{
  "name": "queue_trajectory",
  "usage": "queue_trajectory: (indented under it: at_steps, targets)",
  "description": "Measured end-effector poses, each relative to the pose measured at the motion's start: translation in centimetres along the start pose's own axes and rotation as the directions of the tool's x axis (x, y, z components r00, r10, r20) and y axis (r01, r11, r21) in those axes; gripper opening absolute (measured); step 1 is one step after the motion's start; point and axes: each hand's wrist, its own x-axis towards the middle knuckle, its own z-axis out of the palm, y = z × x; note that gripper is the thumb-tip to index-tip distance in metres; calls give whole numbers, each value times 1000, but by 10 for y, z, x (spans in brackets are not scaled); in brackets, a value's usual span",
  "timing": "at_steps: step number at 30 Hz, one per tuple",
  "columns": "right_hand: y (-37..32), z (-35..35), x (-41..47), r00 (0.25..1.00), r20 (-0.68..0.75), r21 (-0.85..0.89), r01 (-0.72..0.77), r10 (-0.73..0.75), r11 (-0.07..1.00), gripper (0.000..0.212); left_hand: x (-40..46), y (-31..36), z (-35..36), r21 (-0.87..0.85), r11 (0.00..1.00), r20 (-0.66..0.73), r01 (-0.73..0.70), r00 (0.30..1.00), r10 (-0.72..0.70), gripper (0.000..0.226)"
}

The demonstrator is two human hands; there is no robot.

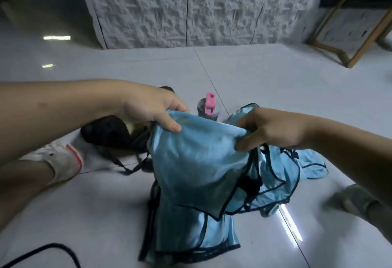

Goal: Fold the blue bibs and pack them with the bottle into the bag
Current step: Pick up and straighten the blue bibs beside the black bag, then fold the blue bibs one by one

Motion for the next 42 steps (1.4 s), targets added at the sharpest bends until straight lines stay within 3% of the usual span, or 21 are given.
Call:
queue_trajectory:
  at_steps: [2, 4, 6, 8, 11, 14, 16, 19, 21, 22, 24, 26, 28, 29, 31, 32, 35, 40, 42]
  targets:
    - [6, 15, 4, 991, 136, 59, -15, 7, 998, 15, 1, -20, 10, -34, 999, 136, 27, 991, -22, 24]
    - [15, 29, 15, 968, 251, 126, -38, 5, 991, 16, 8, -43, 19, -92, 994, 233, 64, 972, -41, 21]
    - [30, 41, 33, 963, 267, 125, -74, 38, 989, 13, 26, -70, 25, -173, 974, 238, 145, 966, -101, 16]
    - [55, 54, 59, 978, 163, 83, -145, 130, 986, 11, 50, -99, 34, -178, 960, 129, 214, 973, -193, 9]
    - [101, 75, 104, 975, -2, -97, -220, 221, 971, 16, 98, -148, 54, -99, 953, -149, 287, 943, -299, 10]
    - [140, 98, 141, 969, -99, -332, -246, 226, 911, 16, 139, -188, 75, 7, 954, -387, 301, 880, -275, 18]
    - [161, 111, 157, 958, -178, -386, -277, 224, 880, 15, 157, -202, 85, 138, 927, -471, 350, 846, -250, 19]
    - [175, 125, 168, 930, -295, -487, -343, 218, 803, 15, 170, -211, 91, 174, 905, -559, 389, 795, -234, 13]
    - [178, 129, 170, 929, -349, -621, -327, 123, 712, 26, 172, -210, 91, 186, 904, -609, 386, 767, -202, 4]
    - [176, 132, 170, 931, -363, -685, -295, 39, 666, 36, 173, -208, 90, 224, 898, -620, 379, 766, -169, 10]
    - [174, 143, 167, 926, -353, -763, -204, -132, 613, 61, 176, -206, 92, 376, 859, -629, 348, 777, -39, 26]
    - [179, 161, 161, 914, -316, -786, -103, -254, 610, 74, 176, -201, 102, 563, 800, -622, 207, 743, 246, 39]
    - [187, 184, 153, 934, -268, -802, -80, -237, 592, 75, 175, -198, 122, 662, 746, -531, 72, 747, 399, 51]
    - [192, 194, 151, 942, -268, -799, -100, -202, 592, 75, 175, -198, 135, 658, 751, -465, 43, 808, 362, 61]
    - [204, 205, 151, 961, -256, -789, -147, -101, 597, 76, 174, -204, 161, 667, 740, -296, 87, 942, 156, 82]
    - [207, 206, 152, 966, -250, -787, -165, -63, 594, 76, 174, -210, 171, 695, 708, -233, 123, 971, 60, 87]
    - [214, 198, 154, 987, -159, -764, -144, 33, 629, 80, 176, -221, 188, 727, 661, -170, 187, 981, -91, 86]
    - [203, 177, 151, 994, -99, -632, -103, 52, 768, 76, 180, -213, 189, 746, 623, -184, 234, 972, -144, 89]
    - [195, 157, 143, 975, -214, -524, -70, -51, 849, 74, 183, -201, 180, 717, 659, -215, 225, 972, -98, 86]
